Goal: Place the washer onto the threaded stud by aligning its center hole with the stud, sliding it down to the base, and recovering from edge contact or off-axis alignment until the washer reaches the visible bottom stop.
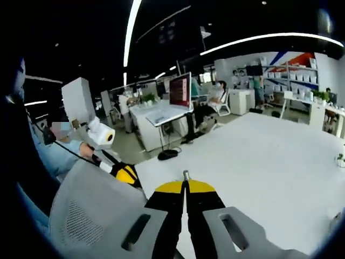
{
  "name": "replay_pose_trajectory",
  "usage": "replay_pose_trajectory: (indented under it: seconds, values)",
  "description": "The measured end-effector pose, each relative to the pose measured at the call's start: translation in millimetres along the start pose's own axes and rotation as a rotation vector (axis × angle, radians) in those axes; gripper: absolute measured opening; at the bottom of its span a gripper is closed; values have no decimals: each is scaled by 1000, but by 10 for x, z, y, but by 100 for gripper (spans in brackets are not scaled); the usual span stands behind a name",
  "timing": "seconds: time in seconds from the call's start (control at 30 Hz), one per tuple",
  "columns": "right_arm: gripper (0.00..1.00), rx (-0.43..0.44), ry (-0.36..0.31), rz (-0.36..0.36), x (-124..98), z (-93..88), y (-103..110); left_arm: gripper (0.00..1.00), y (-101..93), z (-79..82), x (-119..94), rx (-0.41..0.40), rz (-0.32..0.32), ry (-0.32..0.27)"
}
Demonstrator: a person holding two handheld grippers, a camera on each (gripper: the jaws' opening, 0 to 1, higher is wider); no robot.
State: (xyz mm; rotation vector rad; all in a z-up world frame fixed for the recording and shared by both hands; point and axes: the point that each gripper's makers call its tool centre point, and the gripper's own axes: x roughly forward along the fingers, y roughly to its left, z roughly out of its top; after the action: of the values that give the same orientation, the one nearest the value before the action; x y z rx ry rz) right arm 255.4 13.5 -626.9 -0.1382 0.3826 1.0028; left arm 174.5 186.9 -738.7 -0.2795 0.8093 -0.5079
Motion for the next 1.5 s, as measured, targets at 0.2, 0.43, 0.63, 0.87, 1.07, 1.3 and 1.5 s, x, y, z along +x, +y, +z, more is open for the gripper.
replay_pose_trajectory:
  seconds: [0.2,0.43,0.63,0.87,1.07,1.3,1.5]
  values:
    - [3,-48,8,-8,-19,33,-36,9,-19,-20,5,3,-8,11]
    - [2,-12,13,112,-11,61,242,9,-23,-28,4,5,-8,16]
    - [3,3,24,214,128,167,434,9,-10,-25,7,-2,-7,16]
    - [3,-168,175,267,431,181,420,9,-10,-13,8,-2,-5,9]
    - [3,-330,332,369,778,110,566,10,-6,-15,10,-12,-7,8]
    - [5,-418,437,457,1185,-9,706,10,7,-12,4,-22,-2,2]
    - [12,-484,528,510,1504,-204,771,12,1,-22,2,-18,-2,1]
